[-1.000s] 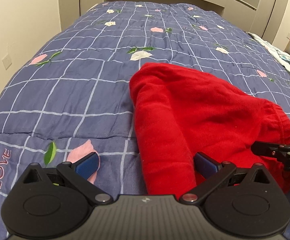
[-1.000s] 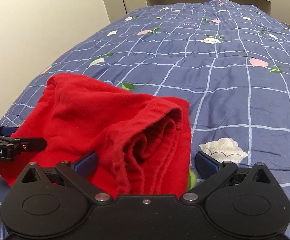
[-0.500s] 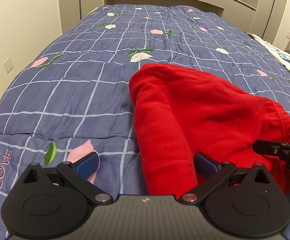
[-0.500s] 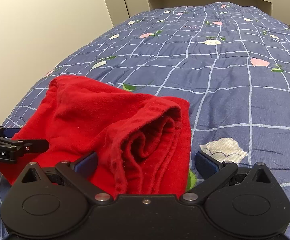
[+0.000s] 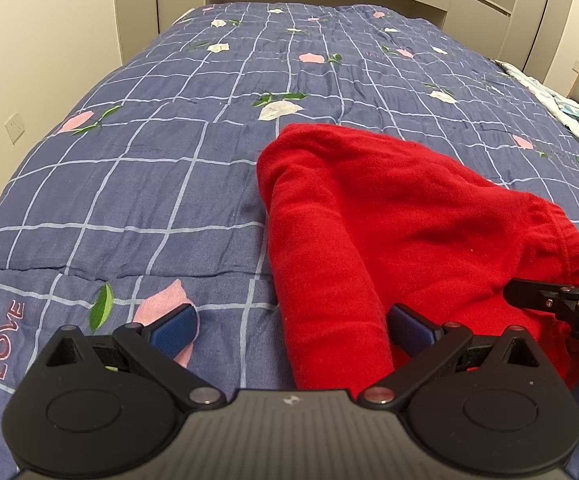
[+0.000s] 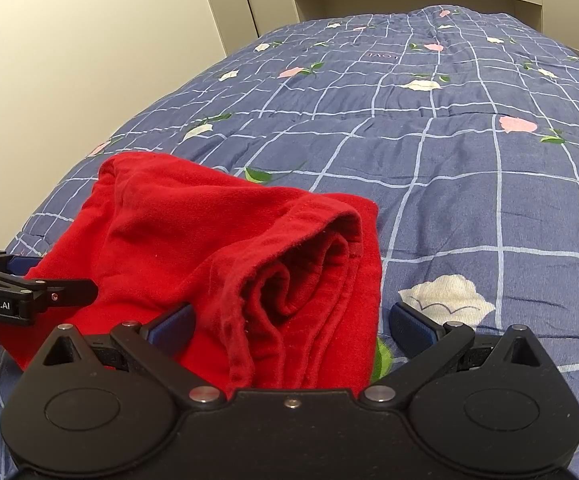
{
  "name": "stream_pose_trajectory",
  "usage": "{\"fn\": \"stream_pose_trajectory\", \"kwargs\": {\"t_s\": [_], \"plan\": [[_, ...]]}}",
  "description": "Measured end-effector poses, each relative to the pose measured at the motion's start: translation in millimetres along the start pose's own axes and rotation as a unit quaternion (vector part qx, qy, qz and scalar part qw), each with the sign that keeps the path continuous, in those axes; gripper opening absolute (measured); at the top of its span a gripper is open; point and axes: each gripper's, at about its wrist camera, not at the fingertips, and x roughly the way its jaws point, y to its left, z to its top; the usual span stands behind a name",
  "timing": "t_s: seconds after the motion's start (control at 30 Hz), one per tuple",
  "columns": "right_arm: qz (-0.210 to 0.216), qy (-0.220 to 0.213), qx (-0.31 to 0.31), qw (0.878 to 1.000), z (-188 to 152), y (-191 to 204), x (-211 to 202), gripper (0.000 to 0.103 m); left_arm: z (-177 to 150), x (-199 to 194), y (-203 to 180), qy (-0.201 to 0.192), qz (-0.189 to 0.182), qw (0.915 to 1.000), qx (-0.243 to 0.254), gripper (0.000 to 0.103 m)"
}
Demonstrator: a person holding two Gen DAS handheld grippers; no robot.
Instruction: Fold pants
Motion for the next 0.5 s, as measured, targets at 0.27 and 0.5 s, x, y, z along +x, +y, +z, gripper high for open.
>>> {"fn": "stream_pose_trajectory", "kwargs": {"t_s": [0.27,0.5], "plan": [[0.002,0.003,0.0,1.0,1,0,0,0.103,7,-1,-3,0.019,0.002,0.9998,0.011,0.103],[0.005,0.023,0.007,1.0,8,0,-2,0.103,14,-2,-6,0.046,-0.003,0.9989,0.012,0.102]]}}
